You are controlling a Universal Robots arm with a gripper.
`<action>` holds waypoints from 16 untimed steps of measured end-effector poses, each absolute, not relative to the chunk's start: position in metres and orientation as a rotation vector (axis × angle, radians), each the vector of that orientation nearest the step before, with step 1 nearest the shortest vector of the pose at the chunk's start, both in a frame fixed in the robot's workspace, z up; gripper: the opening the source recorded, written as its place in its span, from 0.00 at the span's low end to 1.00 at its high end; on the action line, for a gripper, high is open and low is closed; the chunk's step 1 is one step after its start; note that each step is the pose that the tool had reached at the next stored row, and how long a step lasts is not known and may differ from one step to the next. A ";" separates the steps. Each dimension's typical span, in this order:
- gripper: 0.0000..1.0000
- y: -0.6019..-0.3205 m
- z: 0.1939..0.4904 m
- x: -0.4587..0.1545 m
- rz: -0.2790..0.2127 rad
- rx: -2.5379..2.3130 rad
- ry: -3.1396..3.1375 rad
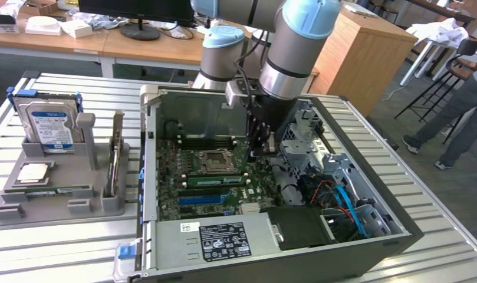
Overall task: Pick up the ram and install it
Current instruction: 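Press down the ram until it locks into place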
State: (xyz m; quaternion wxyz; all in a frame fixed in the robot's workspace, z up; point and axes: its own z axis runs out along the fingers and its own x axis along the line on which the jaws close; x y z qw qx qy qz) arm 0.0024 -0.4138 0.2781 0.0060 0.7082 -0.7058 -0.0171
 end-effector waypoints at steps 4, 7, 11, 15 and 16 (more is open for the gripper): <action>0.10 -0.414 0.273 0.002 -0.054 2.216 -2.209; 0.10 -0.414 0.270 0.002 -0.054 2.216 -2.209; 0.10 -0.414 0.266 0.002 -0.054 2.216 -2.209; 0.10 -0.414 0.263 0.002 -0.054 2.216 -2.209; 0.10 -0.414 0.262 0.002 -0.054 2.216 -2.209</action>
